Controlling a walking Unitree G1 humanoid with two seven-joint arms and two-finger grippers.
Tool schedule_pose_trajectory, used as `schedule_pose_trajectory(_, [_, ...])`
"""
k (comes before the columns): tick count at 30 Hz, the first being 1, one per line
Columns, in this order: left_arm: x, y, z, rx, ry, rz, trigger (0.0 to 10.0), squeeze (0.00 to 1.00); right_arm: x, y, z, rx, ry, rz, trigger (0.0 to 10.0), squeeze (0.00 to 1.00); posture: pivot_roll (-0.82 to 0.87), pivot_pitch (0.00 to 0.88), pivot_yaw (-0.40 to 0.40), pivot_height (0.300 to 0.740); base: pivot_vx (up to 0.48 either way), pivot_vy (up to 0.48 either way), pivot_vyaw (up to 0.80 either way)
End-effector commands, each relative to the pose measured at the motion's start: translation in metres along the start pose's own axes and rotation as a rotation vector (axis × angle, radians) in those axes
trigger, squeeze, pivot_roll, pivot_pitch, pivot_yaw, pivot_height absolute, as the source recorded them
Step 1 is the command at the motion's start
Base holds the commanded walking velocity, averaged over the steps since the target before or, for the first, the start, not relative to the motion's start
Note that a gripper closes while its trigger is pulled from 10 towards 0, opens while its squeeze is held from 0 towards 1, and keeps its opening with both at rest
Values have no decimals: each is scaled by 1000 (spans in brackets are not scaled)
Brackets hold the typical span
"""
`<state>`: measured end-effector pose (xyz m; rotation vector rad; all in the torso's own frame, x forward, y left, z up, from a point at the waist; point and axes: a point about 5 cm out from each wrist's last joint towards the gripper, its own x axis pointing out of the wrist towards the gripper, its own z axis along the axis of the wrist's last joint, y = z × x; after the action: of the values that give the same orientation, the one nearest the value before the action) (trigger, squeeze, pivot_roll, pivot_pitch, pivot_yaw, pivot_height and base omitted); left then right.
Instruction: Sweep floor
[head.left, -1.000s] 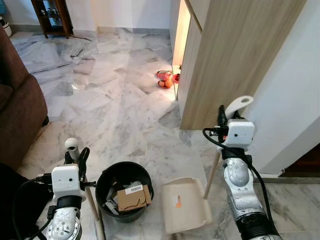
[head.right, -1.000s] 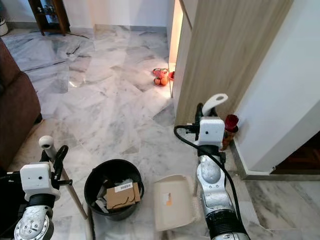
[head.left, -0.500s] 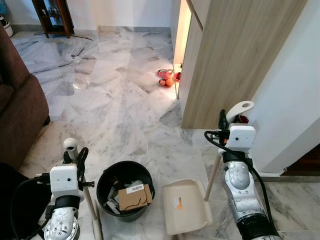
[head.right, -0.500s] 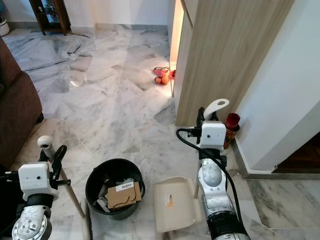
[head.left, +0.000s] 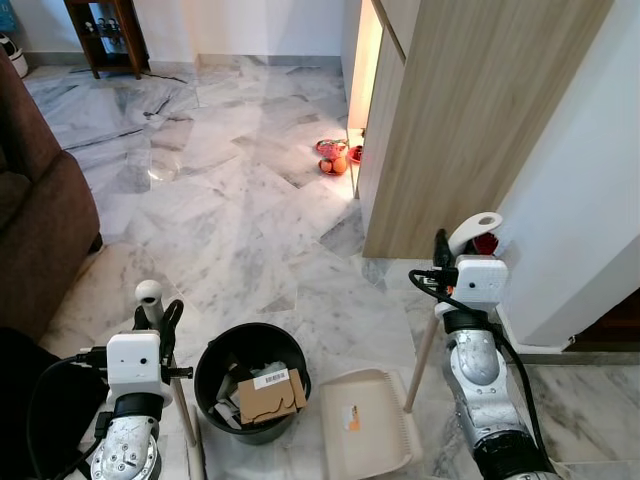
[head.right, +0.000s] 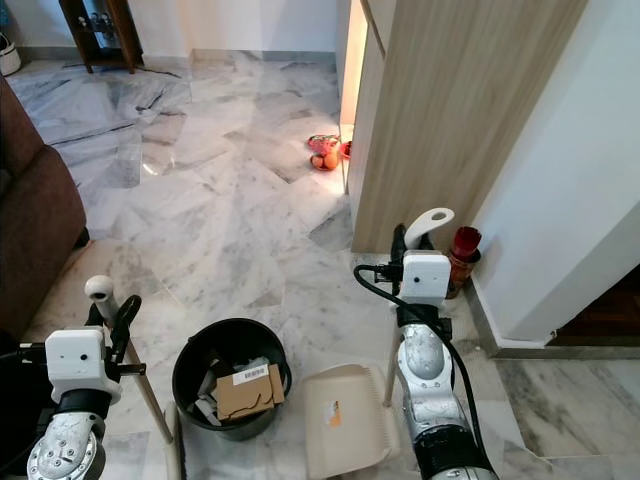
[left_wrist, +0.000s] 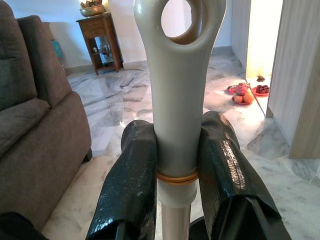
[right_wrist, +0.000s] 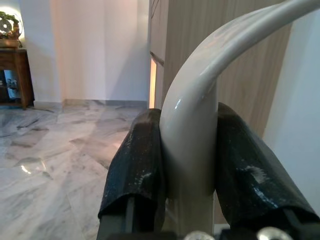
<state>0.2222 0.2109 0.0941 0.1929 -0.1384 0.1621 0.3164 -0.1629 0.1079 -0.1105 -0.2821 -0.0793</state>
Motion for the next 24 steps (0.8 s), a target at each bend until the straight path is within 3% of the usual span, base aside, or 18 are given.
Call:
schedule_pose_trajectory(1, [3, -1, 6, -1, -39, -10, 10000, 0, 5, -1, 7, 13, -41, -1, 10000, 0, 72, 54, -18, 740, 0, 0, 0])
schedule_pose_trajectory(24, [3, -5, 7, -10, -51, -22, 10000, 0, 6, 0, 4, 29, -32, 12, 10000, 0, 57, 54, -23, 740, 0, 0, 0])
